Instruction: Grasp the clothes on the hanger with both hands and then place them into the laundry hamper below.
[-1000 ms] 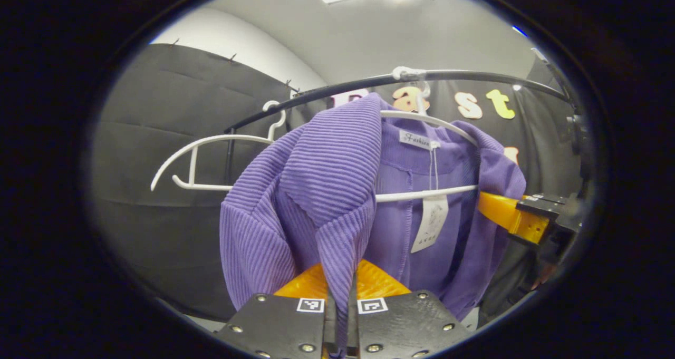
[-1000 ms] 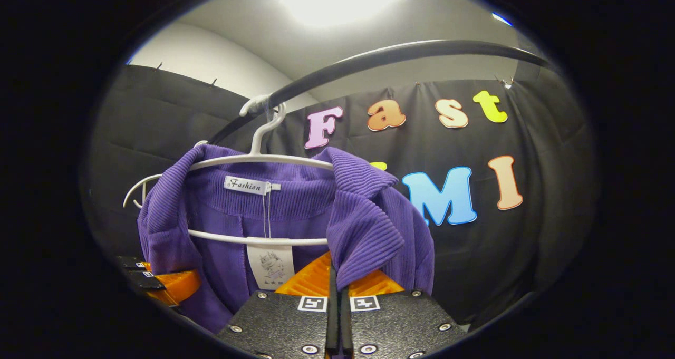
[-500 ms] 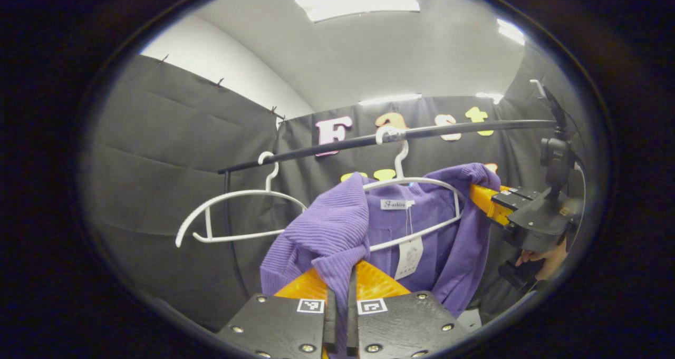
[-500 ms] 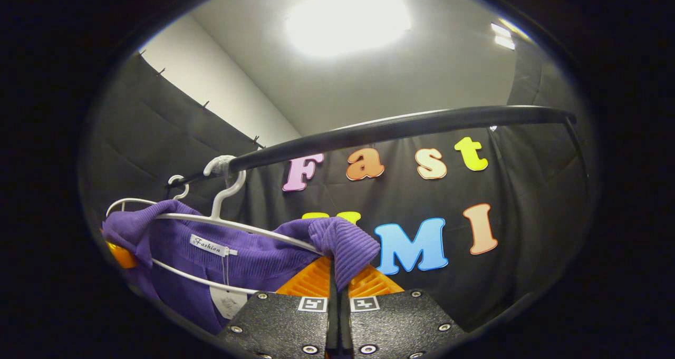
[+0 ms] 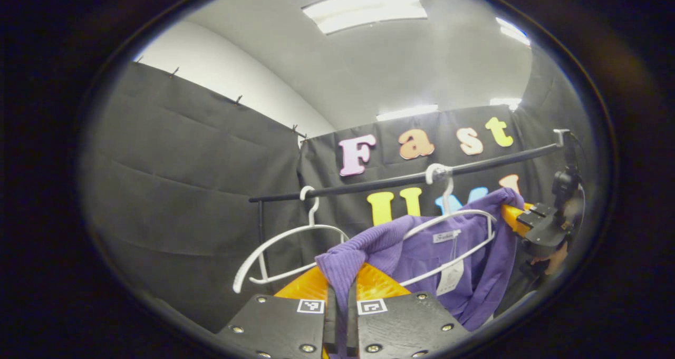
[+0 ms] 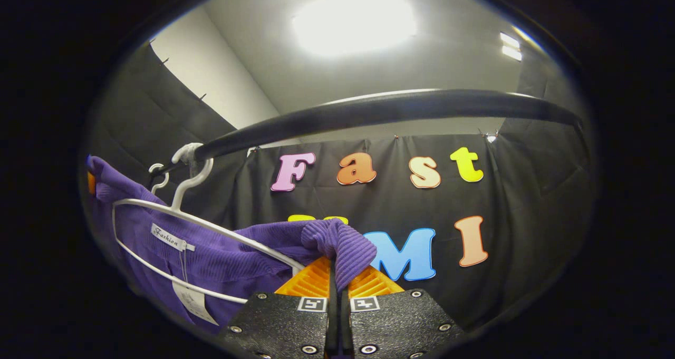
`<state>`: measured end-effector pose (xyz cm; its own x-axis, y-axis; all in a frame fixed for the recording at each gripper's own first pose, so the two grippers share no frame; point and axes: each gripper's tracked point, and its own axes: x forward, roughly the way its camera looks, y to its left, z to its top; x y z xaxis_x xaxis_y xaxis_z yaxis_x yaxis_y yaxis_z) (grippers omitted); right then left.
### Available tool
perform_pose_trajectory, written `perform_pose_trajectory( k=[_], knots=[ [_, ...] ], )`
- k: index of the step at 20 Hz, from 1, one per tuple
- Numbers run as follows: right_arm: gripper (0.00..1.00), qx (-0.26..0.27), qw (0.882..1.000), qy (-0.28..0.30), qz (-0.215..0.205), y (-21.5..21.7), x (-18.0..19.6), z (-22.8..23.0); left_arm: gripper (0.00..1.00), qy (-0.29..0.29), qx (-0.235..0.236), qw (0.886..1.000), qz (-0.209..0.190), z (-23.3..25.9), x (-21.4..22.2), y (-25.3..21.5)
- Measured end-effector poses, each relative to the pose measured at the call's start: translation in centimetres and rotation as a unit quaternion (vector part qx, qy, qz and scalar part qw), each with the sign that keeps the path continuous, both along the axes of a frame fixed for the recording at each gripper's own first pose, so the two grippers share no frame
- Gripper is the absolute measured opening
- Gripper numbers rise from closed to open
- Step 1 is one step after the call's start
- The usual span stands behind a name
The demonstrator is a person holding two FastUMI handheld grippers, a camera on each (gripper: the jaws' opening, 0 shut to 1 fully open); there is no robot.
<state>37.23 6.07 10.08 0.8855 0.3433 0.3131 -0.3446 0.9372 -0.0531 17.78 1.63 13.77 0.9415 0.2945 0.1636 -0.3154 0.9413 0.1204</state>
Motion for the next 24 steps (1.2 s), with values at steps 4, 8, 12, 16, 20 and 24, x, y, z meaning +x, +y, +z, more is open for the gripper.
perform_pose_trajectory(
  k=[4,8,12,16,20,24],
  knots=[
    [0.02,0.012,1.0,0.028,0.004,-0.3,1.5,-1.9,0.12,-0.013,-0.019,1.0,0.007,1.2,0.4,2.8],
    [0.02,0.059,0.996,0.065,-0.01,-2.1,3.6,-3.2,0.12,-0.024,-0.031,0.999,0.025,1.9,1.2,5.5],
    [0.02,0.074,0.991,0.109,0.007,-1.2,4.7,-5.6,0.09,-0.007,-0.027,0.999,0.015,0.8,2.5,6.3],
    [0.02,0.088,0.983,0.162,0.013,-0.6,5.5,-9.0,0.02,0.008,-0.009,1.0,-0.005,0.0,2.6,5.1],
    [0.02,0.109,0.967,0.229,0.016,-0.8,5.8,-13.1,0.0,0.032,-0.016,0.999,-0.026,-1.9,3.2,4.1],
    [0.02,0.093,0.962,0.256,0.007,-0.9,4.4,-15.6,0.09,0.048,-0.012,0.998,-0.031,-3.6,2.9,3.8]
  ],
)
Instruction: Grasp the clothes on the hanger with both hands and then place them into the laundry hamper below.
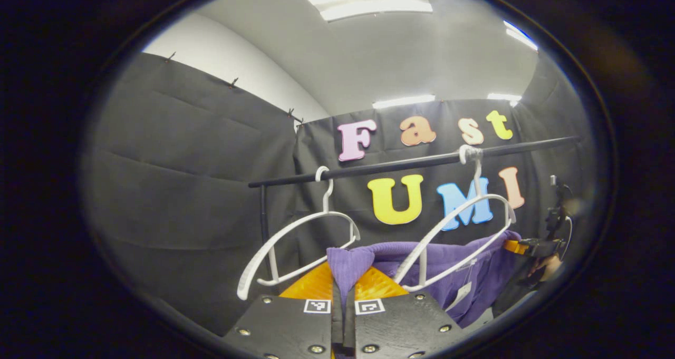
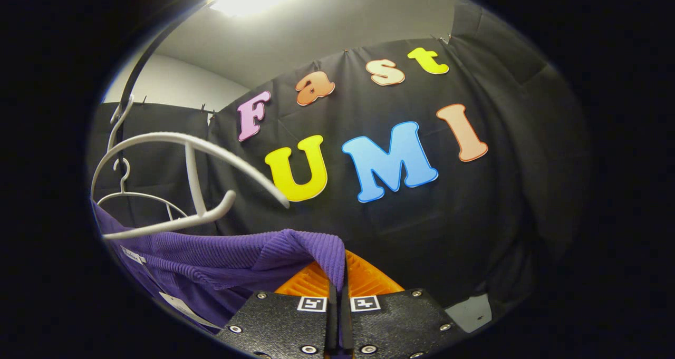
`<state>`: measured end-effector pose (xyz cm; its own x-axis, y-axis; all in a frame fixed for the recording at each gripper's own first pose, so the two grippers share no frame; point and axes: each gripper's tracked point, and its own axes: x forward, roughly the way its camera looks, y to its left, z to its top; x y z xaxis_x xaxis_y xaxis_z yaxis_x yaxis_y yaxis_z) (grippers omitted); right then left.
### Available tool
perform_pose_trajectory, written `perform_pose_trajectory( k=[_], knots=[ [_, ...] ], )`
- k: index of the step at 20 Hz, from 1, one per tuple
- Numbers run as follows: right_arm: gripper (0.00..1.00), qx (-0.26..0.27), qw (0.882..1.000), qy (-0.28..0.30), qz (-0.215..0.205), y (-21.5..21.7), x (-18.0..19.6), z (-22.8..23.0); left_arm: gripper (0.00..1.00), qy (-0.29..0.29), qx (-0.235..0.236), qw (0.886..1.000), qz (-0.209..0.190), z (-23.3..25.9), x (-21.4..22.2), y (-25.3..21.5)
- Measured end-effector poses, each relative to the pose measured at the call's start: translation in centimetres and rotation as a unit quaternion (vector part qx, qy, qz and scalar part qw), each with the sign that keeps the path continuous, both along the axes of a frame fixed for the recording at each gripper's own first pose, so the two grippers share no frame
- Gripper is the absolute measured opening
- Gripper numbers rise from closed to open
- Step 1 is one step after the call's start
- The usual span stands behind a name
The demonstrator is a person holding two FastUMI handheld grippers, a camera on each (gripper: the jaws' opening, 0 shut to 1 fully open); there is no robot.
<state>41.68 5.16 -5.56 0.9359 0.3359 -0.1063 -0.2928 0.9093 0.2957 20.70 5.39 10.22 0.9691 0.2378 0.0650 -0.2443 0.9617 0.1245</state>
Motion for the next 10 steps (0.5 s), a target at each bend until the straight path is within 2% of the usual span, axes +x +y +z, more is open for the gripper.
perform_pose_trajectory(
  k=[3,9,10],
  knots=[
    [0.02,-0.004,1.0,0.011,0.0,0.2,-1.7,-0.9,0.09,0.001,0.002,1.0,0.001,-0.3,-0.9,0.3],
    [0.02,-0.024,0.999,0.029,0.003,1.1,-5.8,-1.8,0.09,0.01,-0.024,1.0,0.009,-1.9,-3.7,1.8],
    [0.02,-0.028,0.999,0.031,0.003,1.2,-6.6,-1.8,0.01,0.01,-0.027,1.0,0.008,-1.9,-4.1,1.8]
  ],
)
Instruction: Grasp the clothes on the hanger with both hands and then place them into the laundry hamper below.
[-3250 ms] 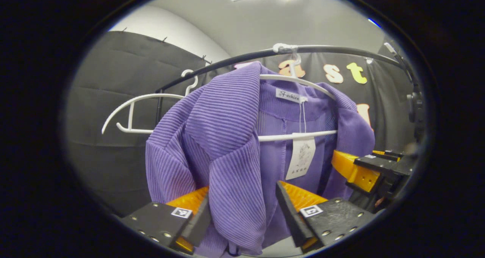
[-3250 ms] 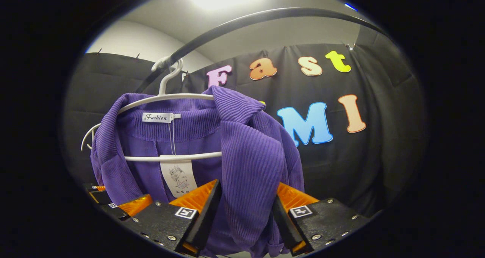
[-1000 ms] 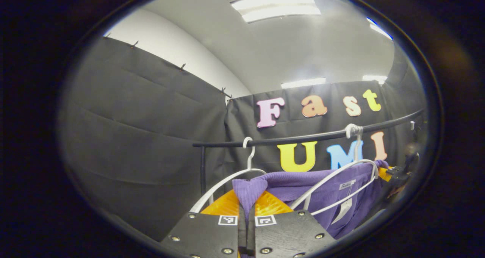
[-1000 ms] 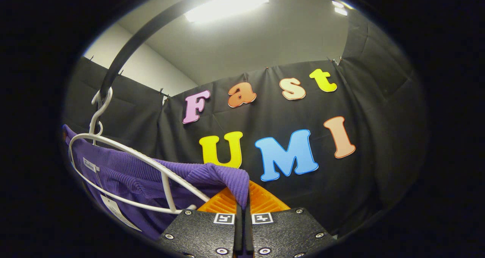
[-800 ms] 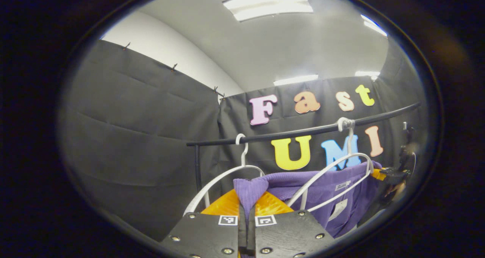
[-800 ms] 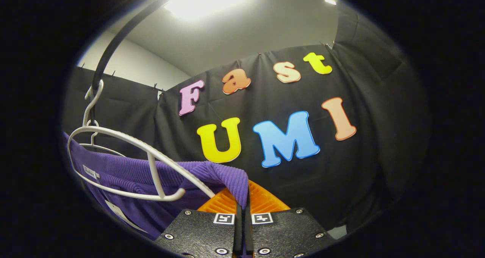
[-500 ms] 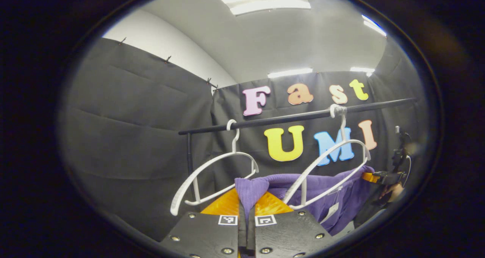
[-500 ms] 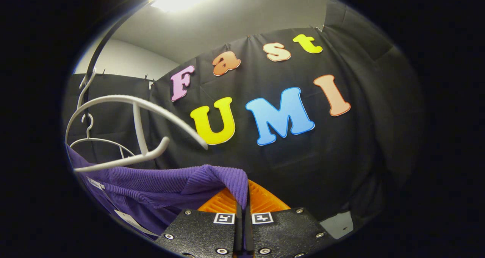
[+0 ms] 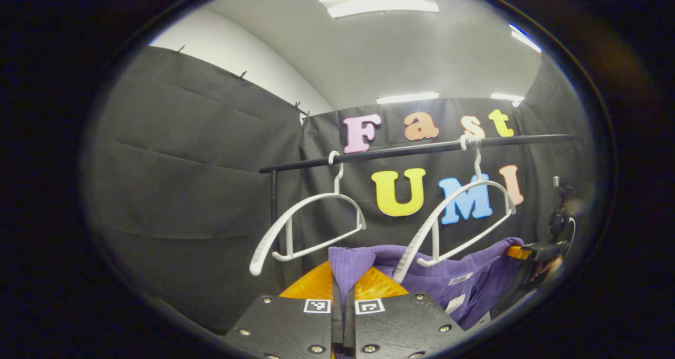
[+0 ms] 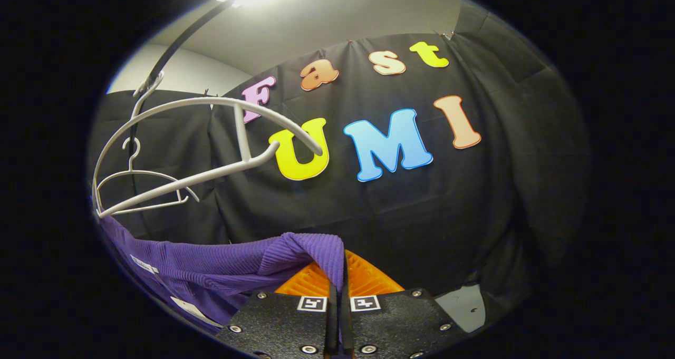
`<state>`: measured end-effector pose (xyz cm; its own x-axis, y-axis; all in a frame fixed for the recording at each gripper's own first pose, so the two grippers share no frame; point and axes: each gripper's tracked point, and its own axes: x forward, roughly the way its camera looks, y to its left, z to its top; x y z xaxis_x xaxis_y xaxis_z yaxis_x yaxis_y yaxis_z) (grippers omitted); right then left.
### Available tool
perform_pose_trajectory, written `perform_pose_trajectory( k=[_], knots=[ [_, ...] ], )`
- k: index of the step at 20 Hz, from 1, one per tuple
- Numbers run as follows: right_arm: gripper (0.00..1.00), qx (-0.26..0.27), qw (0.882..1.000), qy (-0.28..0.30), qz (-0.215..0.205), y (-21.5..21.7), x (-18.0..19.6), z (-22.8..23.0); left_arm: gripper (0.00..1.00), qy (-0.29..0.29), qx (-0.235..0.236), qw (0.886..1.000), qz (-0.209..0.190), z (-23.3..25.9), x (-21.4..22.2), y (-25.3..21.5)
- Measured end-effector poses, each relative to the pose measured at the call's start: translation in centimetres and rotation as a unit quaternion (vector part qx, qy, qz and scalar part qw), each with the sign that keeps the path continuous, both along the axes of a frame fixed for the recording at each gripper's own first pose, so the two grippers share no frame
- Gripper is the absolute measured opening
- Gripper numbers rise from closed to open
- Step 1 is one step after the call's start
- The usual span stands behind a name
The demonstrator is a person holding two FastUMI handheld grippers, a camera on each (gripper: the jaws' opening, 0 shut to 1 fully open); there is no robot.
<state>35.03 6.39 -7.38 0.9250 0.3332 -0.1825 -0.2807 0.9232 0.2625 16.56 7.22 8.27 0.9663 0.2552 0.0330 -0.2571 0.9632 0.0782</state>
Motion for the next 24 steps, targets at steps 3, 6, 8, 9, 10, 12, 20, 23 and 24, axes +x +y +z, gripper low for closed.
perform_pose_trajectory(
  k=[3,6,8,9,10,12,20,23,24],
  knots=[
    [0.02,-0.004,1.0,-0.008,-0.001,0.2,-2.3,1.5,0.02,-0.005,0.005,1.0,-0.008,0.8,-1.7,-0.1],
    [0.02,-0.004,1.0,-0.028,0.003,0.7,-5.3,4.1,0.01,-0.01,0.003,1.0,-0.021,1.6,-3.5,-0.2],
    [0.02,-0.008,0.999,-0.05,0.003,0.9,-7.6,6.2,0.01,-0.014,-0.001,0.999,-0.03,2.1,-4.4,-0.1],
    [0.0,-0.013,0.998,-0.061,0.004,1.1,-8.7,7.2,0.01,-0.015,-0.002,0.999,-0.035,2.4,-4.9,-0.1],
    [0.02,-0.018,0.997,-0.071,0.007,1.3,-9.9,8.0,0.01,-0.017,-0.004,0.999,-0.041,2.6,-5.5,0.0],
    [0.02,-0.03,0.995,-0.093,0.011,1.6,-12.1,9.9,0.01,-0.024,-0.011,0.998,-0.055,3.2,-6.5,0.0],
    [0.03,-0.029,0.989,-0.148,0.003,2.8,-21.1,16.6,0.01,-0.063,-0.018,0.986,-0.152,7.2,-10.9,-2.6],
    [0.03,-0.024,0.988,-0.154,-0.001,3.3,-24.3,18.4,0.01,-0.073,-0.02,0.978,-0.194,8.4,-12.3,-4.6],
    [0.02,-0.023,0.988,-0.156,0.0,3.2,-25.1,18.6,0.0,-0.075,-0.021,0.976,-0.206,8.5,-12.6,-5.2]
  ],
)
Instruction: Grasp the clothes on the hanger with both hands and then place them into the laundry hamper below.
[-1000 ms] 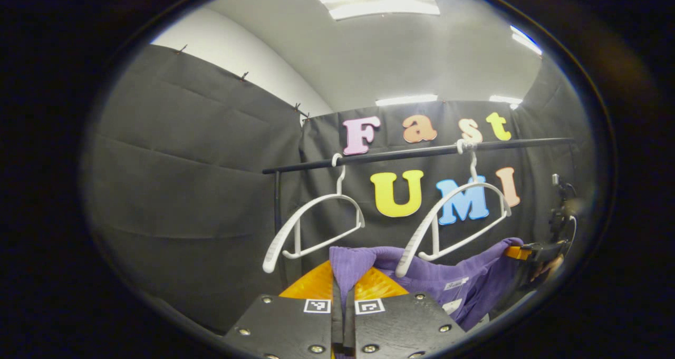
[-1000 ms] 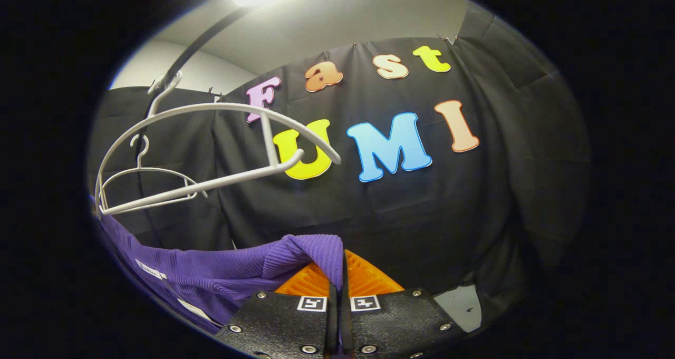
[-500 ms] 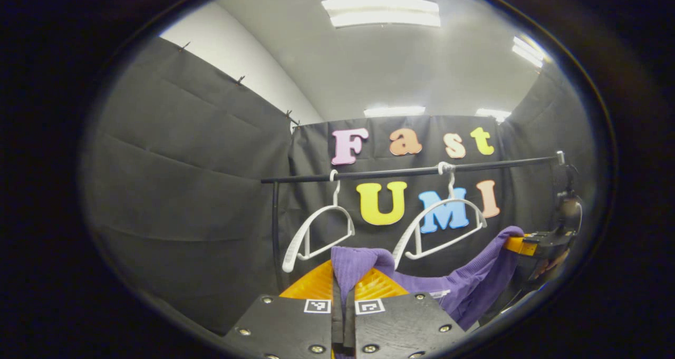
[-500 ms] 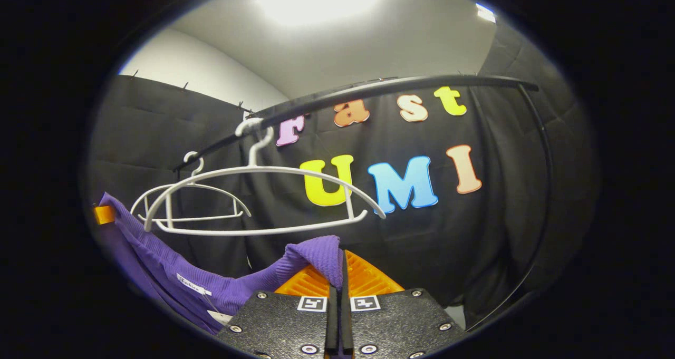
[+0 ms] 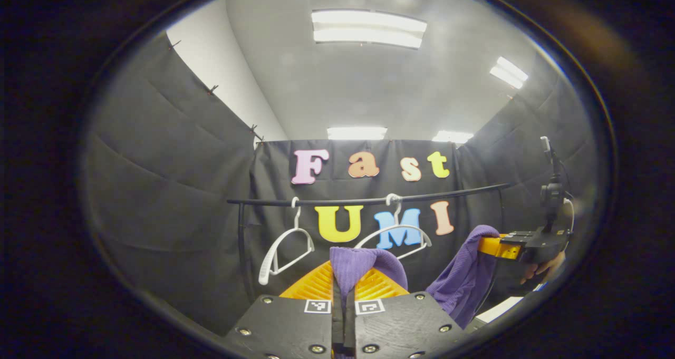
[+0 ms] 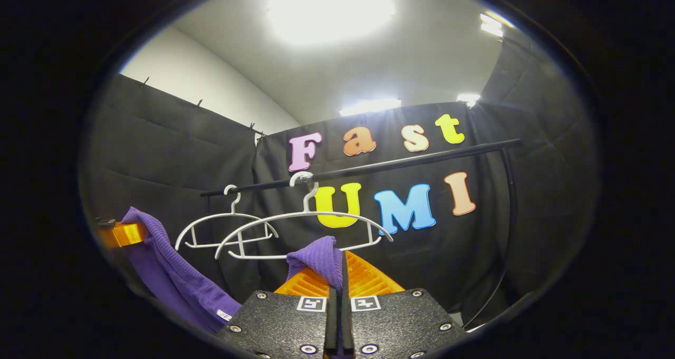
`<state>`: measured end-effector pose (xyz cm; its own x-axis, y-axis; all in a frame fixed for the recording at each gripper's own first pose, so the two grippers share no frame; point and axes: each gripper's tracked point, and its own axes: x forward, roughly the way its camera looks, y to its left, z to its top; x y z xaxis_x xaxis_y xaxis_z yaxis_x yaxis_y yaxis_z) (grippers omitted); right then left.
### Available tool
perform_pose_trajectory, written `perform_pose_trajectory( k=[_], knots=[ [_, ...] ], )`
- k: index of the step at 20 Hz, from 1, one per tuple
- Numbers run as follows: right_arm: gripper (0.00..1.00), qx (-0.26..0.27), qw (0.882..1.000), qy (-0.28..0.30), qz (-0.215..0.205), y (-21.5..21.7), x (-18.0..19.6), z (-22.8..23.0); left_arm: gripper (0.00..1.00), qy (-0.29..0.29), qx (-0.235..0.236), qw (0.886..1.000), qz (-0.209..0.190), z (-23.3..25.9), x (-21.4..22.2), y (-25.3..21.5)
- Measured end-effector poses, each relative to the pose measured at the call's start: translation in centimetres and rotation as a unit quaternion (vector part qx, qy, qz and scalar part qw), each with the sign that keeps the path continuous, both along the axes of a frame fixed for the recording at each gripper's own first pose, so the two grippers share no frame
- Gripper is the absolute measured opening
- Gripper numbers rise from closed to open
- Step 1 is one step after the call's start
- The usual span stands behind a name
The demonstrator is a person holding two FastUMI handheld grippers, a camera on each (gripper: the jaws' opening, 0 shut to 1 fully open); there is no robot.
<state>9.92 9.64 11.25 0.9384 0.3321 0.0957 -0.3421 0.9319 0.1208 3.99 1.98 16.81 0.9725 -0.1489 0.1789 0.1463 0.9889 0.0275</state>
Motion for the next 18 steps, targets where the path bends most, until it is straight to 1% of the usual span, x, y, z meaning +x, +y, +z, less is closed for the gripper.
perform_pose_trajectory(
  k=[1,4,7,9,13,18],
  knots=[
    [0.02,-0.001,1.0,0.0,0.002,0.2,-0.7,0.2,0.01,-0.001,-0.002,1.0,-0.011,0.0,-0.4,-0.7],
    [0.02,-0.006,1.0,0.009,0.016,1.3,-2.9,0.1,0.0,0.011,-0.017,0.999,-0.04,-1.2,-0.9,-3.0],
    [0.02,-0.023,0.999,0.015,0.025,2.1,-4.8,-1.4,0.01,0.035,-0.025,0.997,-0.057,-3.2,-1.6,-4.6],
    [0.01,-0.031,0.999,0.023,0.023,2.3,-5.7,-3.0,0.01,0.05,-0.033,0.996,-0.062,-4.9,-1.7,-5.6],
    [0.03,-0.051,0.998,0.038,0.019,2.6,-7.0,-6.7,0.01,0.089,-0.04,0.993,-0.066,-9.2,-1.3,-6.7],
    [0.03,-0.065,0.993,0.097,0.021,2.7,-7.9,-13.1,0.01,0.136,-0.028,0.988,-0.062,-15.6,-0.4,-7.7]
  ],
)
